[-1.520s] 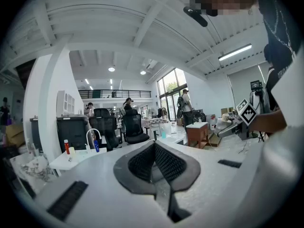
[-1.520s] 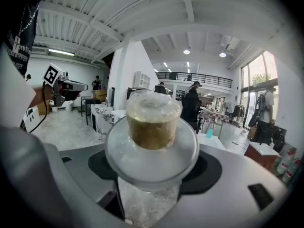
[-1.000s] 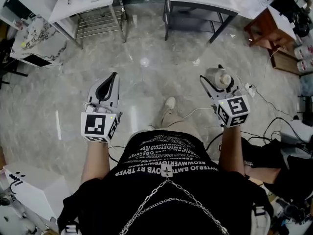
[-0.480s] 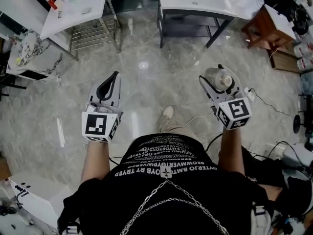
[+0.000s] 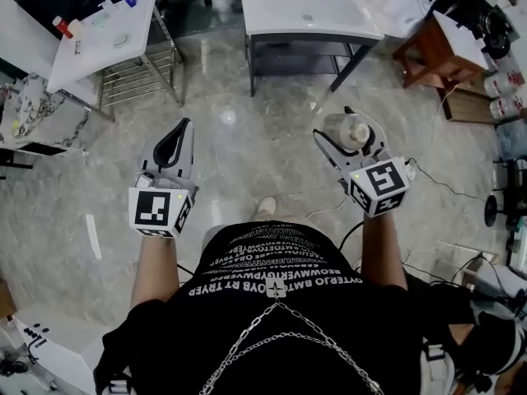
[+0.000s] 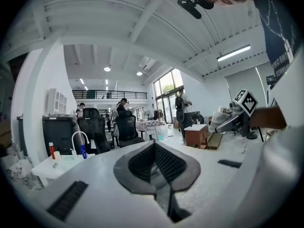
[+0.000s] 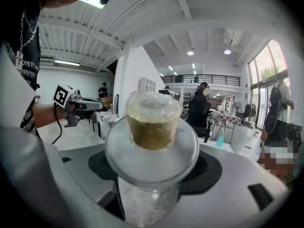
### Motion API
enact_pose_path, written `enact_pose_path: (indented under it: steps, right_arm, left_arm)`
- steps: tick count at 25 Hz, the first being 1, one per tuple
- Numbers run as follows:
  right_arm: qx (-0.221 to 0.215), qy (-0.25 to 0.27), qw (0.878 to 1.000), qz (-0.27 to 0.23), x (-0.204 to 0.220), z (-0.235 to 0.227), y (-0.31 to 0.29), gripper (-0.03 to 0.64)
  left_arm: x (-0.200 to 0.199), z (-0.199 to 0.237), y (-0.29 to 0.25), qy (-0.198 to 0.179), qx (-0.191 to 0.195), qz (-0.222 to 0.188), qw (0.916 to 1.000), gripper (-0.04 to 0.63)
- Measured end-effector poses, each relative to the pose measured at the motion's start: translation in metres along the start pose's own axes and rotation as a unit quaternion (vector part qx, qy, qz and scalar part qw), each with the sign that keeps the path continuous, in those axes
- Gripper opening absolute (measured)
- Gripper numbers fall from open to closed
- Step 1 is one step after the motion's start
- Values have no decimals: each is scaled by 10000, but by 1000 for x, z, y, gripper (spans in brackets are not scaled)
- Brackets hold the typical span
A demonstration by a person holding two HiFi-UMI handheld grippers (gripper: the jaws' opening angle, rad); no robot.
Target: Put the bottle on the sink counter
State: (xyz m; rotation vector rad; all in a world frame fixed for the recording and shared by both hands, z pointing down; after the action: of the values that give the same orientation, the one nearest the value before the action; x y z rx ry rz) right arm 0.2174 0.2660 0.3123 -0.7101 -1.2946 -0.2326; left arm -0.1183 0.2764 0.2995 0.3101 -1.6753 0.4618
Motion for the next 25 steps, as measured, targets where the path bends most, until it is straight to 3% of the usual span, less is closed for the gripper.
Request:
enact_pose_path:
  steps: [9, 15, 25]
  right_arm:
    - [-169, 176, 9997, 66, -6, -52, -17, 334]
    - [-253, 40, 9997, 59, 5, -52, -31, 334]
    - [-431, 131, 9985, 316, -11, -66, -86, 334]
  left_arm:
    - [-10, -9, -38, 46, -115, 111, 9999, 6]
    - [-7, 1, -37, -144, -155, 176, 9996, 5]
    - [0, 39, -75, 16, -224, 113, 9997, 6]
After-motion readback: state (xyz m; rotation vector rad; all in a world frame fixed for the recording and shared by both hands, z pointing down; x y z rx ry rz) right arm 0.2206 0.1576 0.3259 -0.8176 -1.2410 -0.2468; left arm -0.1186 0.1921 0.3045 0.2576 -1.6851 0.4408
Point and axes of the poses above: the fingertips, and each gripper's own axes: y backward along the fingers, z to its left, x out of its underside, the point moved 8 cm from there along y, backward along the fingers, and after that the axes turned 1 degree about -x, right-handed, at the moved point
